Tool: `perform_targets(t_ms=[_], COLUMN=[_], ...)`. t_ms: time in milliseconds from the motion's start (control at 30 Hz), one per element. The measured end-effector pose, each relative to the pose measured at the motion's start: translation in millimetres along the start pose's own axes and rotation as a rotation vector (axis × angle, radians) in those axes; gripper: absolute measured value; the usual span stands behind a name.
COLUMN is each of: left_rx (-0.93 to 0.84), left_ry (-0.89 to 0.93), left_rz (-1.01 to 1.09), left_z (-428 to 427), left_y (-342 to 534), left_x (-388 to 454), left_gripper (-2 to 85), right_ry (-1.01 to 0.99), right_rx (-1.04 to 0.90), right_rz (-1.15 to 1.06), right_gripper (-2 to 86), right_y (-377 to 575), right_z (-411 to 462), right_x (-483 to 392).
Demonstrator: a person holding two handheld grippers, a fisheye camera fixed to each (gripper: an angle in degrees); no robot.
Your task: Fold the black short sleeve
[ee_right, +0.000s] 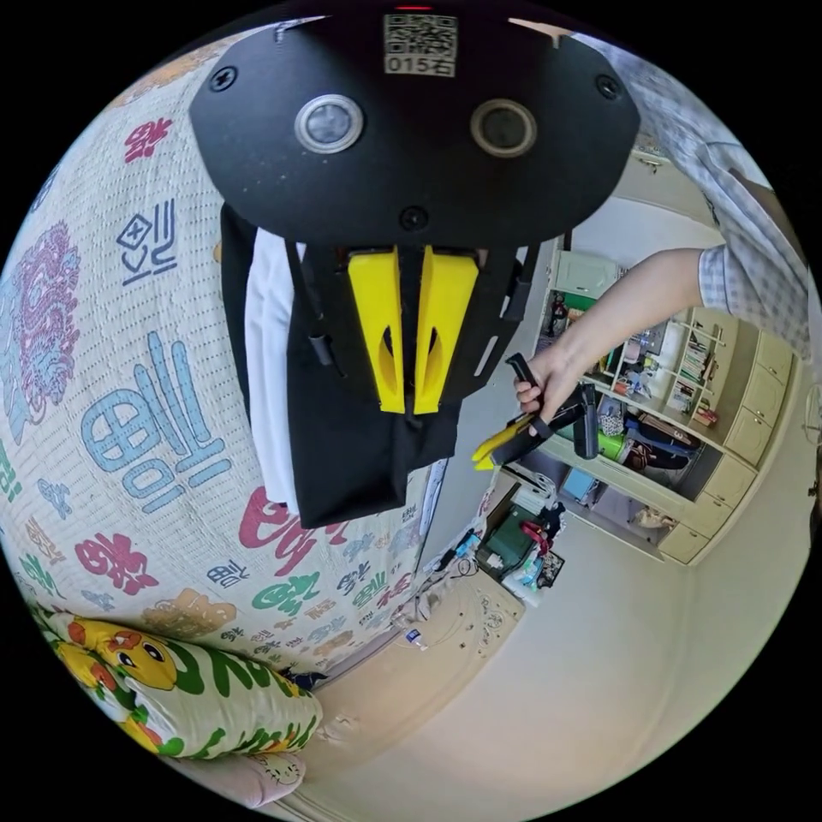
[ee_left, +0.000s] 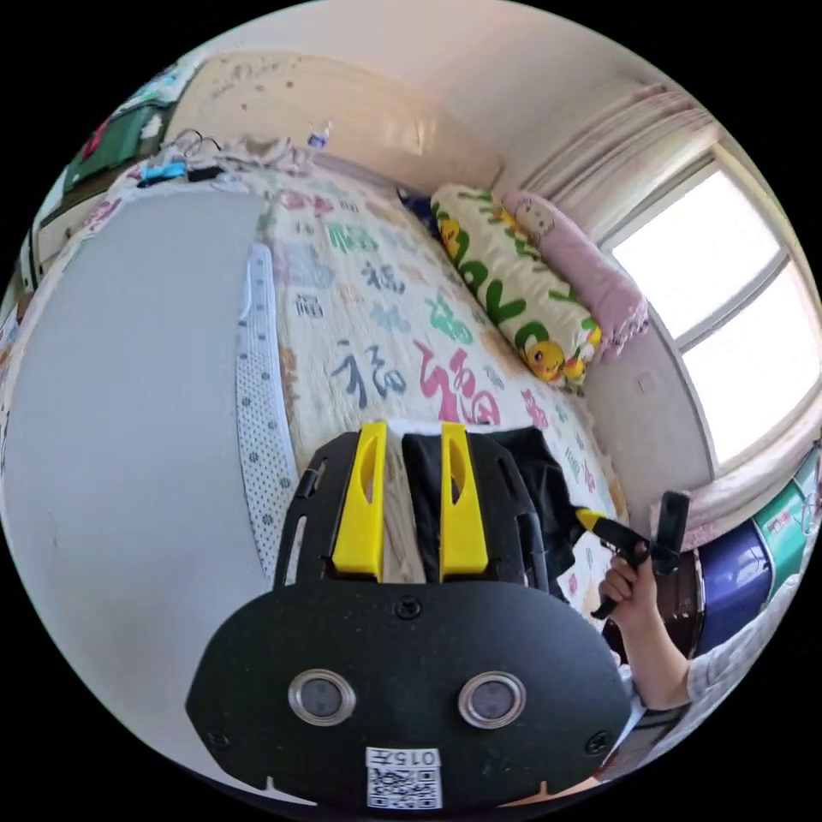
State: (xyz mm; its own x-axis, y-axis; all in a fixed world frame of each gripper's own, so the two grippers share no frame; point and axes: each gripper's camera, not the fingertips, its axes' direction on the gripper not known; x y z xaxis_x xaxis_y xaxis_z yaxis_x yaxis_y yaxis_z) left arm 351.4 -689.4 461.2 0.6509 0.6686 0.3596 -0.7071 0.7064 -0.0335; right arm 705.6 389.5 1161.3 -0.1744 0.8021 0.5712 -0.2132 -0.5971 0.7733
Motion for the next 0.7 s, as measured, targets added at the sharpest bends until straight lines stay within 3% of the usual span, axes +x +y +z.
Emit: perform_targets(t_ms=[167,300,467,567,700], left_rx=[-0.232,-0.122,-0.107,-0.013,0.122], left_ry=[-0.044,-0.082,-0.062,0.044,0.042], left_rz=[0.108,0.152,0.181,0.171,0.196], left_z=[28.9,7.7,-17.4,-71.0,-177.0], left_y=[10.0,36.0,65.4,83.4,125.8], left_x=[11.4,30.8,29.6,27.5,15.6], left_gripper=[9.0,3.5,0.5,0.0,-0.3], right_ry=[-0.029,0.008,0.059,0.071,0.119], right_rx=[0.019,0.013,0.017,0.086,0.170], right_rz=[0.034,0.004,-0.009,-0.064,-0.173], right_gripper=[0.6,0.6,0.5,0.3,0.0], right_y=[6.0,-3.6,-24.8,-46.7,-74.6], right_z=[-18.0,-45.1,-93.0,-153.9,-266.5], right_x=[16.6,11.9,-2.9,-31.3,-98.1])
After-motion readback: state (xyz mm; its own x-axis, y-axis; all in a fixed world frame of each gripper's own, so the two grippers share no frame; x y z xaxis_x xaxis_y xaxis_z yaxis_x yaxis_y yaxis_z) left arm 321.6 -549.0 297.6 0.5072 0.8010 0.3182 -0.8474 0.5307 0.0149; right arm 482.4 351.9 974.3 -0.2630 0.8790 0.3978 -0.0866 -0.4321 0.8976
